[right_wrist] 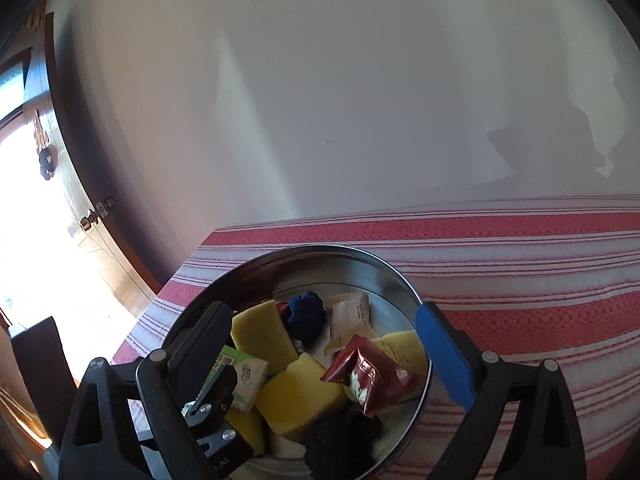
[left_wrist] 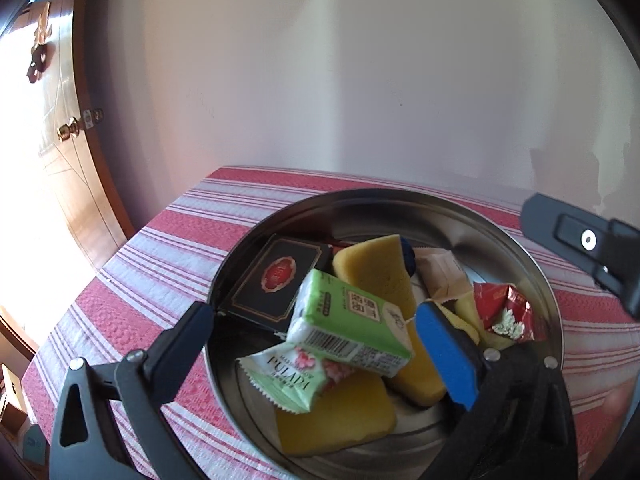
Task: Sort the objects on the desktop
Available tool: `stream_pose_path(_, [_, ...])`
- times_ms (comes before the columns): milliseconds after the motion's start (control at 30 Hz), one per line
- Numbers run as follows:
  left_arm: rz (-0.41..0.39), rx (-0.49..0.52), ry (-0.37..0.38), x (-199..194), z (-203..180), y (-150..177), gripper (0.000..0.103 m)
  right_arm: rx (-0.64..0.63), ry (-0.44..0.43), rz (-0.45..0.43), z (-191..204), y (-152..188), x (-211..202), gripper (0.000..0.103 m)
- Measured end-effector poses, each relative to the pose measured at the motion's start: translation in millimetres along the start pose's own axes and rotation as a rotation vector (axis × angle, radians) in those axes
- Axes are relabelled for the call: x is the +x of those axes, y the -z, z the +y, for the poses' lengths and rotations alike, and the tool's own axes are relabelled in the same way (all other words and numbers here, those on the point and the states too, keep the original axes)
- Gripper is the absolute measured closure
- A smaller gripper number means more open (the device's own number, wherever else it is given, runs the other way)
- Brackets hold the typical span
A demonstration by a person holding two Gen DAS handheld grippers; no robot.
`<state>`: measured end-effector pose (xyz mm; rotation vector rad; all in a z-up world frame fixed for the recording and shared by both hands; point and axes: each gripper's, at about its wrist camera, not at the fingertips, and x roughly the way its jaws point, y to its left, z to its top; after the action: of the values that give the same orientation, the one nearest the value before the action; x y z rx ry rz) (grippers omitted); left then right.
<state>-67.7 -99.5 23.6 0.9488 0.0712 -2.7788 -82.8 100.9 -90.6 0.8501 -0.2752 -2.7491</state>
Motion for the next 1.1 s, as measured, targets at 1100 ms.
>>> stream_pose_path(1100, [-0.044, 0.02, -0.04, -54, 15, 27, 0.0, -0.123, 0.174, -0.204, 18, 60, -83, 0.004])
